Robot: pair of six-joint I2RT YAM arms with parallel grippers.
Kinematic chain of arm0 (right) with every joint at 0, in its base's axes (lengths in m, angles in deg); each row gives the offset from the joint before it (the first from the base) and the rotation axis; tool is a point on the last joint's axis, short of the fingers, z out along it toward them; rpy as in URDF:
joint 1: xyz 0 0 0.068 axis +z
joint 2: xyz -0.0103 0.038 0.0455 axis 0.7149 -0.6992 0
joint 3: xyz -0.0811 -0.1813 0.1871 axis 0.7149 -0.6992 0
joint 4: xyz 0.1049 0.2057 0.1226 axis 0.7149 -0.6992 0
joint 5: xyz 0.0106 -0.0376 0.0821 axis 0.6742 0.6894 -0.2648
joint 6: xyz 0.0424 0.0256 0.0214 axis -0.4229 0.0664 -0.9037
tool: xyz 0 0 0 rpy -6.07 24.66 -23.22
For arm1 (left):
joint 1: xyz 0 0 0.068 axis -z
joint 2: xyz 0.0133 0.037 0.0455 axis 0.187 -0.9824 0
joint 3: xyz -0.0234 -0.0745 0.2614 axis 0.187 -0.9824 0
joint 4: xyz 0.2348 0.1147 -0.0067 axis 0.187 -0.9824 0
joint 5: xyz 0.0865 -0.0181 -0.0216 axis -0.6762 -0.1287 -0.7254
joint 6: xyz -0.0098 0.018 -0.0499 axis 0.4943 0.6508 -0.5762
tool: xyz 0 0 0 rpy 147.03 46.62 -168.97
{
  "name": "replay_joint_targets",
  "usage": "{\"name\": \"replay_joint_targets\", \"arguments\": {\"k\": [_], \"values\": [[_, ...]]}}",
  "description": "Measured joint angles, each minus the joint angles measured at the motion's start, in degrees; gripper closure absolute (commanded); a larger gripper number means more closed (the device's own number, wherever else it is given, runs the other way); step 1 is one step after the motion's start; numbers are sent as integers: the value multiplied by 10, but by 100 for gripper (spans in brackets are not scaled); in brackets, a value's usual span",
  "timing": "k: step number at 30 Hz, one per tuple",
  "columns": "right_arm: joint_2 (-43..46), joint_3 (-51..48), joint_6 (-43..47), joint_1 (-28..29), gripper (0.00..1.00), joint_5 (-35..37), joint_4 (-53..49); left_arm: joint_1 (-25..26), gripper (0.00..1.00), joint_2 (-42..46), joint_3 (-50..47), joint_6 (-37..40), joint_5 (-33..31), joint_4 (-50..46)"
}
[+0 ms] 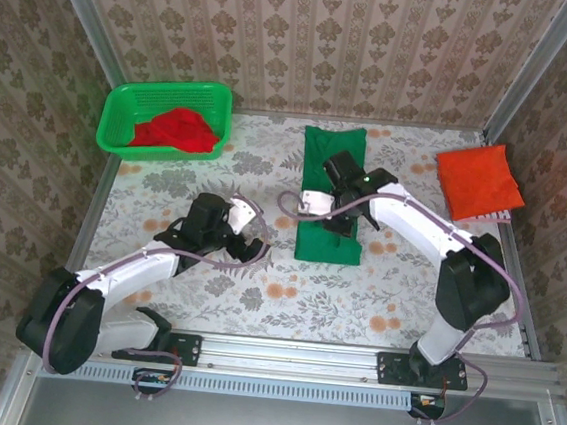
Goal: Fold and stack the t-shirts
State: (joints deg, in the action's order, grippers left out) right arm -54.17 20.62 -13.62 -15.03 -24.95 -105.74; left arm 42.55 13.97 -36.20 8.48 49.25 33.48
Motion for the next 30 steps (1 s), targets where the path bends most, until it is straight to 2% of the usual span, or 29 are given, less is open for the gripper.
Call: {"name": "replay_joint_targets", "arguments": {"k": [7,30], "values": [[-80,89,39,-35,100,-5,-1,-4,0,0,0,0,15,14],[-213,143,55,-80,100,-35,37,-8,0,0,0,0,28,16]]}}
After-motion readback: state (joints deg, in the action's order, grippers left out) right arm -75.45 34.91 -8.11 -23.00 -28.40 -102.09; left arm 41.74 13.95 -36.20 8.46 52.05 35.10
